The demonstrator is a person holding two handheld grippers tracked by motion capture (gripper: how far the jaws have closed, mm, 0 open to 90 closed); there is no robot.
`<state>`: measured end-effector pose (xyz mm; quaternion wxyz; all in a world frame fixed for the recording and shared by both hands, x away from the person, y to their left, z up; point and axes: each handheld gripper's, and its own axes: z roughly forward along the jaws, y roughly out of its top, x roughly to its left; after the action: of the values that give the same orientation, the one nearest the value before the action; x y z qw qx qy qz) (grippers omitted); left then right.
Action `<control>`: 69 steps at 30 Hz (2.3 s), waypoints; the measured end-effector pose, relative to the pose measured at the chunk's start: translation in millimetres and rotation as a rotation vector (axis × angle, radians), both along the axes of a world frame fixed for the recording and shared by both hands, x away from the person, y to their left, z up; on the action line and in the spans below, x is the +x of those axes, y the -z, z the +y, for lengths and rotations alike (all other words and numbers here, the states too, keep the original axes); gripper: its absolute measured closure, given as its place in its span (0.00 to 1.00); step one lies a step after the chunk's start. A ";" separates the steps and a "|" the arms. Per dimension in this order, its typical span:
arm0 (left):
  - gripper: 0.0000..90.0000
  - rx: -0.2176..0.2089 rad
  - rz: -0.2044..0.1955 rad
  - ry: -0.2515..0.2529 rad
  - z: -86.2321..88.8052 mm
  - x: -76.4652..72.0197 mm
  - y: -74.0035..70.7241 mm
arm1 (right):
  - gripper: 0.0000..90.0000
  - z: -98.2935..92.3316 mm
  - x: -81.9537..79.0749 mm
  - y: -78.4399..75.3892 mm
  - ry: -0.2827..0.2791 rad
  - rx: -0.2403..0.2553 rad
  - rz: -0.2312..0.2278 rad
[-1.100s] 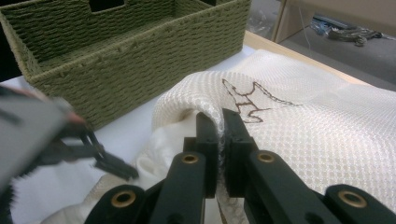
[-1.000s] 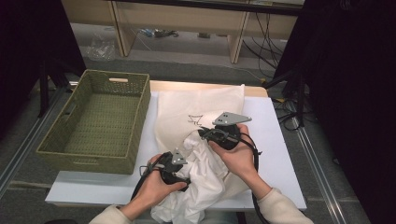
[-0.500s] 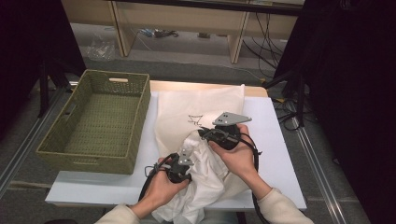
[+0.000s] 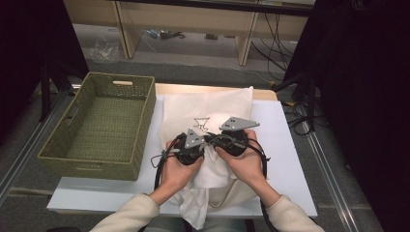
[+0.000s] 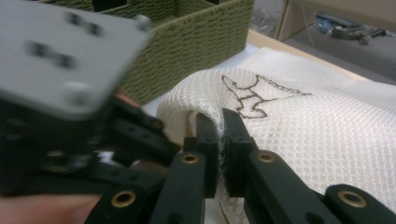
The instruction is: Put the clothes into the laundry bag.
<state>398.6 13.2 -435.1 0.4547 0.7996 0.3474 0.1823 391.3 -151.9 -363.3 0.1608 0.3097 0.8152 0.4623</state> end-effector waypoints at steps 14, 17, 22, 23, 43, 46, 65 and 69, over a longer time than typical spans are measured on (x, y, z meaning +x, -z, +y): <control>0.38 0.038 0.040 0.050 28.7 -30.3 -2.8 | 0.98 -2.5 2.7 1.0 0.012 -0.002 0.009; 0.30 0.068 0.025 0.063 40.6 -45.0 -7.3 | 0.98 -2.4 2.2 0.7 0.013 -0.005 0.008; 0.24 0.131 0.057 0.123 42.7 -62.4 5.2 | 0.98 -2.4 2.0 0.0 0.024 -0.007 0.002; 0.24 0.157 0.073 0.140 40.0 -63.0 9.8 | 0.98 -2.3 1.9 0.0 0.022 -0.006 0.002; 0.42 0.269 0.113 0.130 20.9 -47.3 42.8 | 0.98 -6.2 1.6 2.5 0.014 0.014 0.034; 0.47 0.279 0.105 0.126 19.5 -48.0 43.3 | 0.98 -5.9 1.2 2.5 0.013 0.021 0.032; 0.91 0.288 0.066 0.169 17.1 -49.1 47.7 | 0.98 -4.1 1.6 0.2 0.011 -0.006 0.005; 0.94 0.155 0.071 0.153 16.7 -48.8 37.4 | 0.97 -3.8 1.2 -0.4 0.009 -0.006 0.006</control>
<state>349.8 29.9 -472.5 0.3915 0.8625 0.2862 0.1448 392.6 -155.7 -362.9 0.1612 0.3142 0.8157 0.4581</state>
